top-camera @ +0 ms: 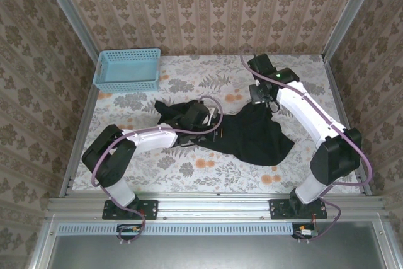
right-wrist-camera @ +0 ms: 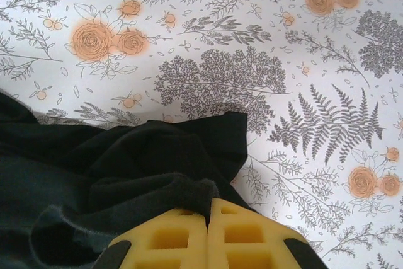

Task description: Fold the inside-out t-shirt

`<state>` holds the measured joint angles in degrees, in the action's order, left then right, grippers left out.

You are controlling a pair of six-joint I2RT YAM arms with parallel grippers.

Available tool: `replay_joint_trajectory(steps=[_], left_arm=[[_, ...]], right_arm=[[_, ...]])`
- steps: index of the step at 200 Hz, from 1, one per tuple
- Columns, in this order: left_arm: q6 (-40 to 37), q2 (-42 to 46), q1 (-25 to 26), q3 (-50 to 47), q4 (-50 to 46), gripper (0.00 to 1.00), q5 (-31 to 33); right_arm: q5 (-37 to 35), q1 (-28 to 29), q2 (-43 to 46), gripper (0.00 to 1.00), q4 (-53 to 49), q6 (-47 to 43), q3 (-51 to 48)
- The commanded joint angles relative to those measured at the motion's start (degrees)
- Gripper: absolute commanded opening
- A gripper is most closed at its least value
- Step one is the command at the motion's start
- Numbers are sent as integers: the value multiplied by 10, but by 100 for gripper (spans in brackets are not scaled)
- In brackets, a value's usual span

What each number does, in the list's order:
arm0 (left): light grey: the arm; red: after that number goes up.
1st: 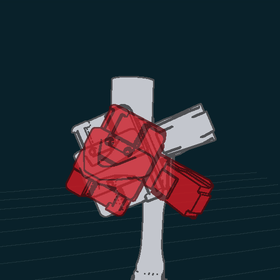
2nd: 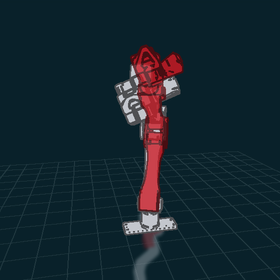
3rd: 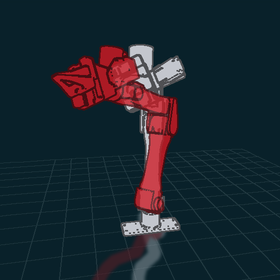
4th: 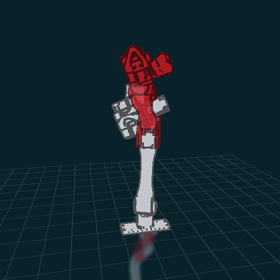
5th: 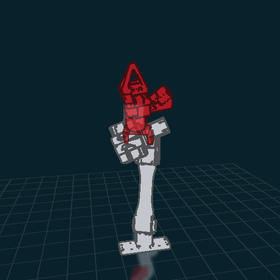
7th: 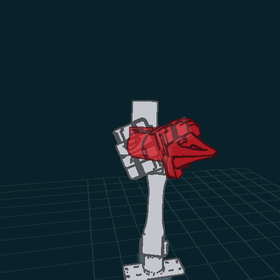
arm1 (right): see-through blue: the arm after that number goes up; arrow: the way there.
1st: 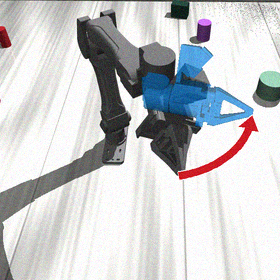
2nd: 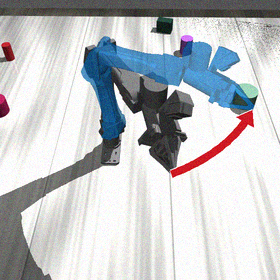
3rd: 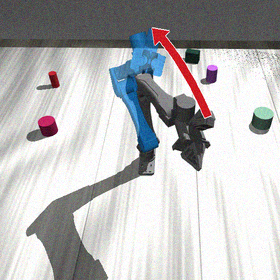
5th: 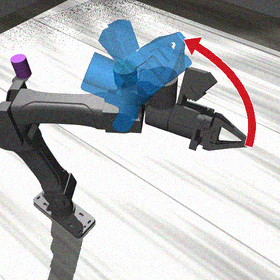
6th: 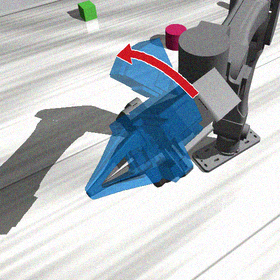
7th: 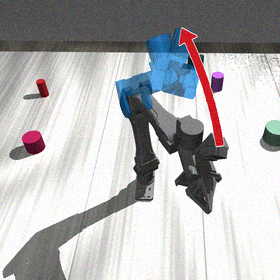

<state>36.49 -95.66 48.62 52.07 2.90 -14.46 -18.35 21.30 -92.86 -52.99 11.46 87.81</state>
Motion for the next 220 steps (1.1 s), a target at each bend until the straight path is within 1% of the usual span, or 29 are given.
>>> replay_joint_trajectory(steps=[1,25,36,54,65,74,98,118,129,147,157,170,180,206,220], left_arm=[[-9,-1,-1,-2,-16,13,7],[-9,10,0,-6,-14,13,12],[-5,26,-3,-13,-17,16,26],[2,72,-22,-35,-28,22,40],[-2,112,-45,-42,-61,26,54],[-7,146,-65,-42,-104,32,79],[-42,220,-132,-33,-216,47,139],[-57,244,-207,-27,-280,56,154],[-59,245,-255,-26,-298,59,147],[-64,232,-305,-28,-293,66,127],[-63,214,-335,-27,-279,67,101],[-62,187,-365,-25,-235,68,59],[-62,160,-373,-12,-213,68,44],[-70,93,-371,34,-181,64,8],[-74,62,-370,57,-182,64,-3]], right_arm=[[-10,12,3,9,13,-13,-2],[21,15,-2,10,21,-5,-4],[27,15,1,10,22,-1,-3],[5,14,22,4,20,4,-5],[-27,12,47,0,17,11,-10],[-43,4,70,0,16,18,-17],[-44,-25,142,0,10,38,-36],[-45,-38,204,0,13,46,-61],[-42,-40,228,0,16,51,-75],[-36,-42,253,0,17,58,-91],[-37,-42,262,0,15,60,-98],[-36,-42,272,0,15,61,-104],[-36,-43,276,0,14,61,-106],[-37,-49,281,0,7,59,-106],[-37,-52,285,0,8,59,-108]])
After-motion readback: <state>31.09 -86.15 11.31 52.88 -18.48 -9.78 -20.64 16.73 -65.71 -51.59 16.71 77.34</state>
